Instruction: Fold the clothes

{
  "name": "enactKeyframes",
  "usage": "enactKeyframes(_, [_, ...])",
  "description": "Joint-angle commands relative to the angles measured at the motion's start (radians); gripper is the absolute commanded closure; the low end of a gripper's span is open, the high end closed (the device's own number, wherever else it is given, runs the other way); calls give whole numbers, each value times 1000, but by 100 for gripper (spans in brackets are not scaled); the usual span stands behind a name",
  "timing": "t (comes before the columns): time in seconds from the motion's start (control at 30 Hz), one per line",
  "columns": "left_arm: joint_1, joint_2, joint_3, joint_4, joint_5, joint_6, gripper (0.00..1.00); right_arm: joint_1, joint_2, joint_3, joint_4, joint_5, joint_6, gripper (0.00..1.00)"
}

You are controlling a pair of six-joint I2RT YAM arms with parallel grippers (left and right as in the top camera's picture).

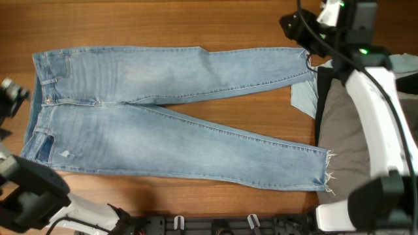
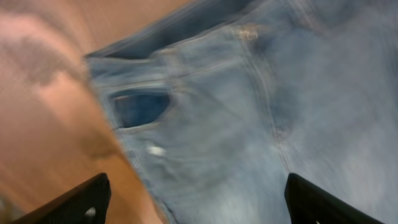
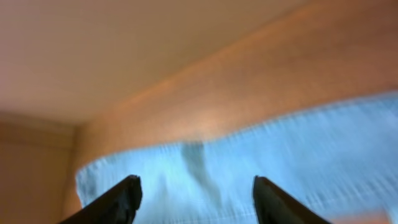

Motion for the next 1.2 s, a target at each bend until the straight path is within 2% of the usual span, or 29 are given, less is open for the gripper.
enactKeyframes(0.0, [179,10,-179,114,-8,-91,44,5,-72,-10,-274,67,-45,36])
enactKeyframes(0.07, [255,12,-298,224,16,-90,44,5,-60,-26,-449,72,-48,34])
enactKeyframes(0.13, [296,21,-385,320,26,-76,41,4,-56,-100,-489,71,-107,25])
enactKeyframes(0.23, [313,35,-474,453,-26,-50,38,4,-56,-293,-467,68,-104,23])
enactKeyframes(0.3, [312,66,-510,549,22,-23,37,4,-56,-415,-426,68,-76,22])
enactKeyframes(0.4, [301,140,-519,623,84,52,30,4,-57,-552,-369,56,-55,21])
enactKeyframes(0.43, [301,175,-519,644,84,52,31,4,-57,-584,-366,56,-36,19])
enactKeyframes(0.47, [301,197,-519,659,84,52,35,4,-57,-609,-365,60,-34,15])
enactKeyframes(0.53, [301,225,-519,682,95,52,58,4,-57,-650,-360,143,30,9])
enactKeyframes(0.57, [301,227,-519,685,97,52,82,4,-57,-669,-362,165,55,9])
enactKeyframes(0.6, [301,226,-518,689,99,51,96,4,-57,-697,-370,164,96,9])
enactKeyframes(0.73, [302,226,-518,700,113,47,96,0,-57,-753,-384,301,231,9])
enactKeyframes(0.77, [302,226,-518,701,117,47,96,-8,-57,-752,-360,323,231,10])
enactKeyframes(0.8, [302,226,-518,701,117,48,96,-24,-57,-751,-315,326,208,23])
enactKeyframes(0.83, [303,226,-518,701,116,47,96,-33,-57,-752,-288,326,205,41])
enactKeyframes(0.9, [311,225,-518,708,116,47,96,-39,-53,-759,-184,325,207,71])
enactKeyframes(0.93, [322,225,-518,711,117,39,96,-37,-27,-776,-83,314,216,85])
enactKeyframes(0.97, [329,225,-518,711,117,28,96,-36,-5,-788,-31,315,237,94])
enactKeyframes(1.0, [335,225,-518,712,126,14,96,-36,85,-816,154,294,253,96])
enactKeyframes(1.03, [335,225,-518,715,142,14,96,-36,154,-816,271,268,252,96])
enactKeyframes(1.07, [335,225,-518,715,176,14,96,-36,209,-811,362,215,251,95])
enactKeyframes(1.1, [335,225,-518,715,212,14,96,-39,243,-786,377,146,251,93])
enactKeyframes(1.13, [335,225,-518,715,232,14,96,-41,247,-752,356,82,240,79])
enactKeyframes(1.17, [335,225,-518,715,233,19,96,-50,199,-697,285,31,169,70])
